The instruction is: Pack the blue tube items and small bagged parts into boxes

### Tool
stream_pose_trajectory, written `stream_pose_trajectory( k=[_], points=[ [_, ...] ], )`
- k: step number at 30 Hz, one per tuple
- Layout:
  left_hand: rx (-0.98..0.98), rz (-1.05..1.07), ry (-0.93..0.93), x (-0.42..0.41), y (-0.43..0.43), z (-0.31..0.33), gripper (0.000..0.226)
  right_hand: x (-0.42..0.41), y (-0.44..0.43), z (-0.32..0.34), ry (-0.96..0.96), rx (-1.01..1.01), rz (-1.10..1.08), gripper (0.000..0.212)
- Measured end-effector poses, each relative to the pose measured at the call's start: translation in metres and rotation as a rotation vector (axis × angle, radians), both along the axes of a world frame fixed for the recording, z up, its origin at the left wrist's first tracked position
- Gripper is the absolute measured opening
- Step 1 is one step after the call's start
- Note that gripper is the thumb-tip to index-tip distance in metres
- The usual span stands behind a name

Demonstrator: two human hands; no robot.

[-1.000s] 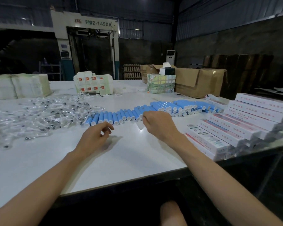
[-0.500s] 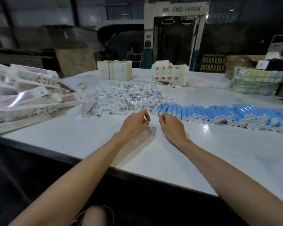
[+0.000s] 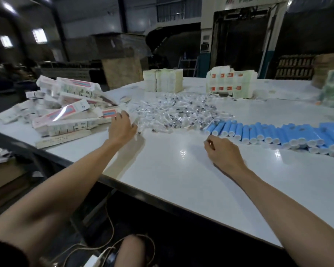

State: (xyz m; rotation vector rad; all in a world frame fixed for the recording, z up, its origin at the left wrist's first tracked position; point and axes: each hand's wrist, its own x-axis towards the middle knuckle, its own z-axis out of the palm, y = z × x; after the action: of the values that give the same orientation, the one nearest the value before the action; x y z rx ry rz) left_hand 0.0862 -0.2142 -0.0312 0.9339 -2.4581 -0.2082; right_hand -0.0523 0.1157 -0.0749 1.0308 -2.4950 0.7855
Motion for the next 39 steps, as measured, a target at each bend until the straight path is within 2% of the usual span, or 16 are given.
stream_pose_trajectory(
  k=[4,7,13,17,21,24,27,29,32,35,37,39],
  points=[
    [0.055,0.146,-0.104,-0.024,-0.032,0.009,0.069,-0.004,0.0,-0.002,-0.019,-0.007,0.005,0.028],
    [0.082,0.181,-0.174,-0.046,-0.049,0.013,0.074,-0.01,-0.002,-0.003,-0.053,-0.042,0.015,0.028],
    [0.082,0.11,-0.302,-0.073,-0.07,0.002,0.062,-0.017,-0.004,-0.005,-0.087,-0.082,0.029,0.027],
    [0.137,0.099,-0.258,-0.08,-0.073,-0.002,0.064,-0.017,-0.004,-0.005,-0.101,-0.071,0.037,0.025],
    [0.325,0.152,-0.15,-0.081,-0.071,0.004,0.1,-0.015,-0.002,-0.002,-0.133,-0.065,0.041,0.023],
    [0.312,0.136,-0.088,-0.072,-0.072,0.019,0.112,-0.012,-0.001,0.001,-0.164,-0.067,0.047,0.022],
    [0.273,0.033,0.047,-0.066,-0.052,0.041,0.111,-0.011,0.0,0.003,-0.176,-0.073,0.057,0.022],
    [0.311,-0.091,0.073,-0.065,-0.026,0.054,0.106,-0.009,0.0,0.004,-0.186,-0.075,0.063,0.022],
    [0.512,-0.318,0.079,-0.066,0.024,0.064,0.091,-0.008,0.002,0.003,-0.204,-0.082,0.071,0.022],
    [0.752,-0.563,0.16,-0.07,0.078,0.06,0.1,-0.007,0.004,0.001,-0.226,-0.11,0.073,0.022],
    [0.826,-0.646,0.205,-0.077,0.113,0.05,0.104,-0.007,0.005,0.0,-0.24,-0.159,0.067,0.022],
    [0.883,-0.686,0.221,-0.09,0.143,0.038,0.091,-0.011,0.006,-0.001,-0.261,-0.213,0.032,0.02]
  ],
)
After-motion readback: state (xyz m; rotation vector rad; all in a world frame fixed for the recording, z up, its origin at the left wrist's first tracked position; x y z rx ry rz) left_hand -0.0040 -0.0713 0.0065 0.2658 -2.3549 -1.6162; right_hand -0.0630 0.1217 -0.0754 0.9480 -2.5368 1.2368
